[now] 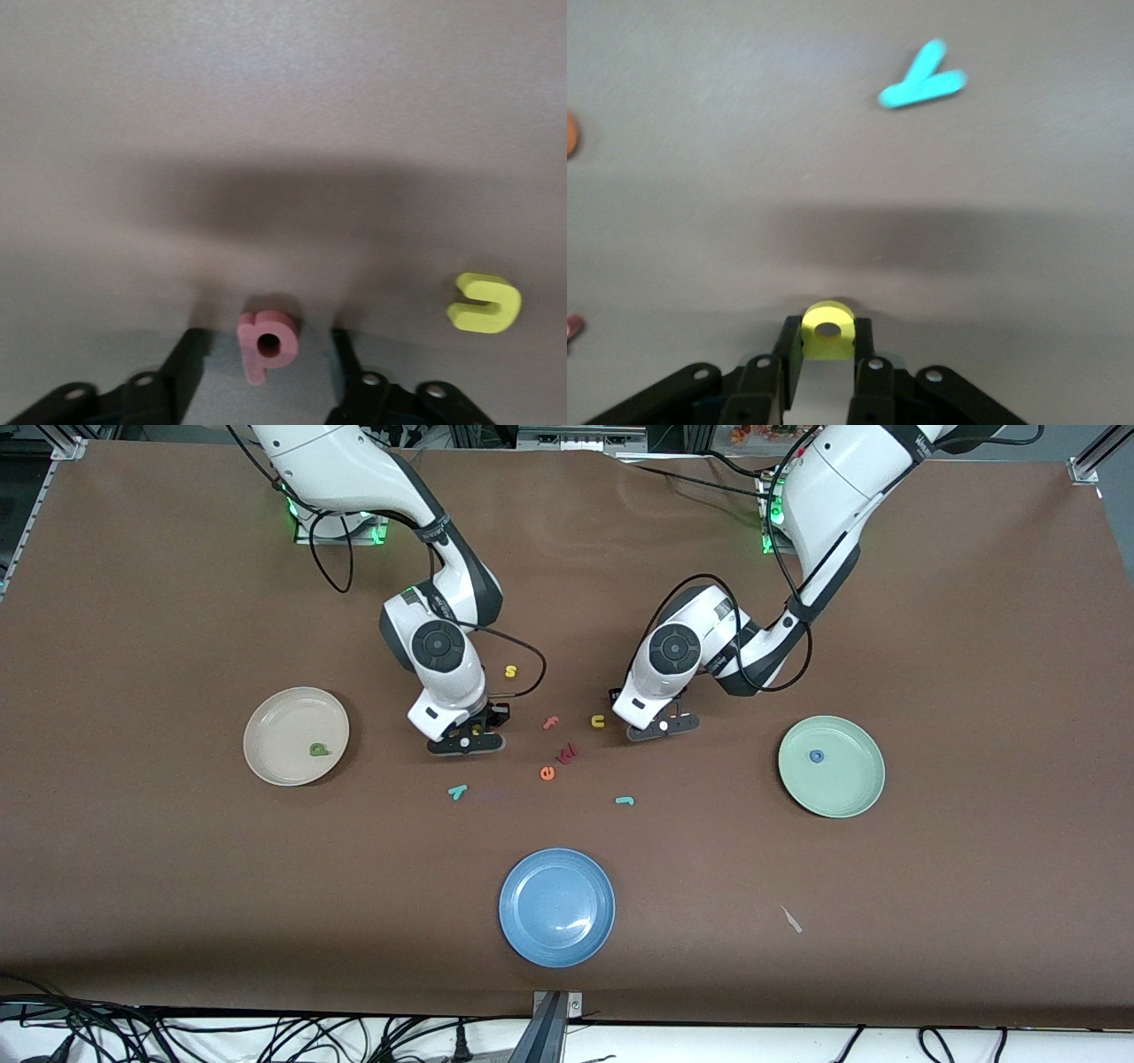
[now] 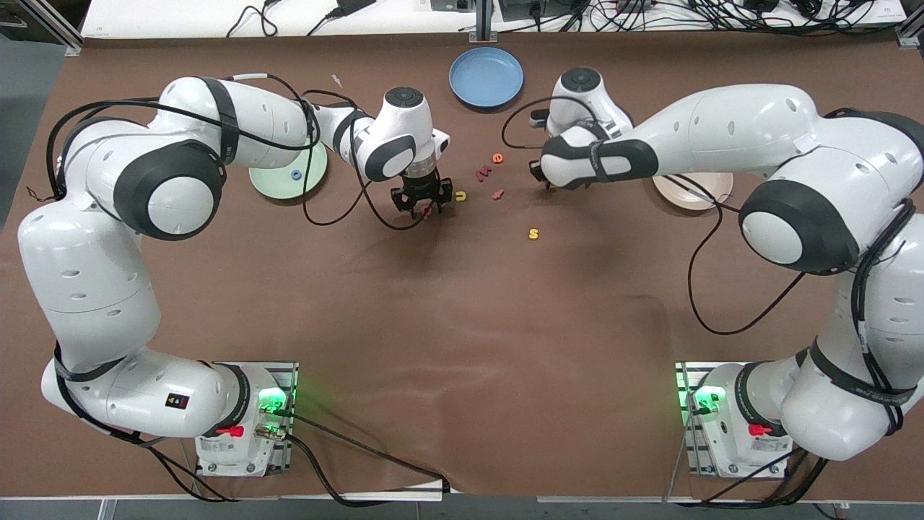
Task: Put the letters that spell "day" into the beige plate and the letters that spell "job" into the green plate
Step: 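Carry the yellow a to the white plate while the left gripper grasps the pink p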
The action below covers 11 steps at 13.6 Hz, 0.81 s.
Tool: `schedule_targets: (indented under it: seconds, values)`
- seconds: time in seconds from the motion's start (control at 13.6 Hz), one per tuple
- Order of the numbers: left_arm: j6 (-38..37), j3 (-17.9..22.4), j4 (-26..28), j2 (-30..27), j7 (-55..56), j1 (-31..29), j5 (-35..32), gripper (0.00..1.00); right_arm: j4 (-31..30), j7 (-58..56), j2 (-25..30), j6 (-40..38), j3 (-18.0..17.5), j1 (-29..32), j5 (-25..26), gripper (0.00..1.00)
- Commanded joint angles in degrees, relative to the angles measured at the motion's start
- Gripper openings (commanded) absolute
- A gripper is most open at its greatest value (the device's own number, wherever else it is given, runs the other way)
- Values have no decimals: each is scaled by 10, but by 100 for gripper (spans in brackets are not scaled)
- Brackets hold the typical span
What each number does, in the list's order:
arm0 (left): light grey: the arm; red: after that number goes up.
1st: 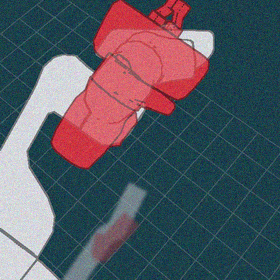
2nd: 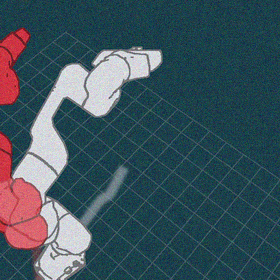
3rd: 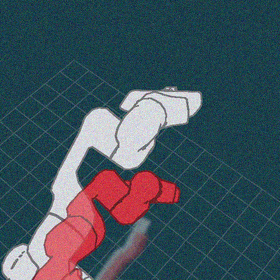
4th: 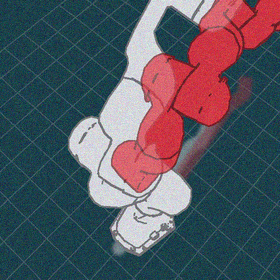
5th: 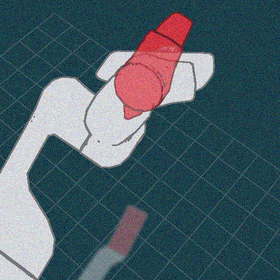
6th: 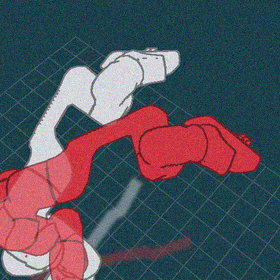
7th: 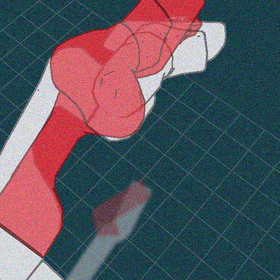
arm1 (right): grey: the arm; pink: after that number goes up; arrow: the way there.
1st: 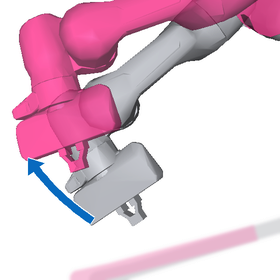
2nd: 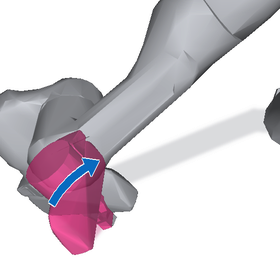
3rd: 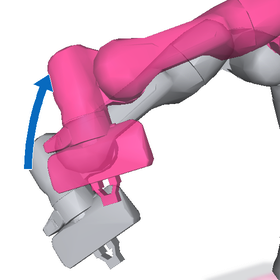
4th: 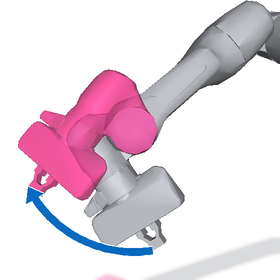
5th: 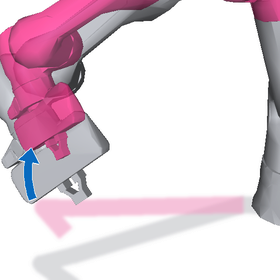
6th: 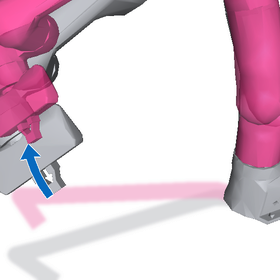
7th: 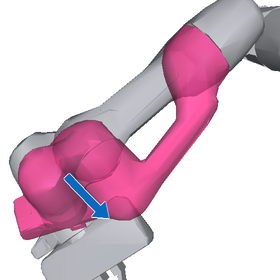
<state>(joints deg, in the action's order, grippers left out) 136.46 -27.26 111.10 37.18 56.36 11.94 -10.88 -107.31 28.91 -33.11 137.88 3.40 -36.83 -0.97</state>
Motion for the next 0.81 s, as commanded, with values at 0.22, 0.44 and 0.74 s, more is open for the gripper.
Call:
schedule_targets:
  seconds: [0.22, 0.44, 0.74]
  values:
    - [-7, 1, -1, -12, 9, -6, -17, 1, -11, -101, 57, -124, 87, 4, 2, 8]
    - [-89, 6, -21, -51, 6, -10, -17, 1, -47, -169, 88, -142, 140, 4, 1, 8]
    - [-218, 8, -68, -83, -59, -73, -18, 2, -81, -280, 105, -140, 221, 4, -5, 12]
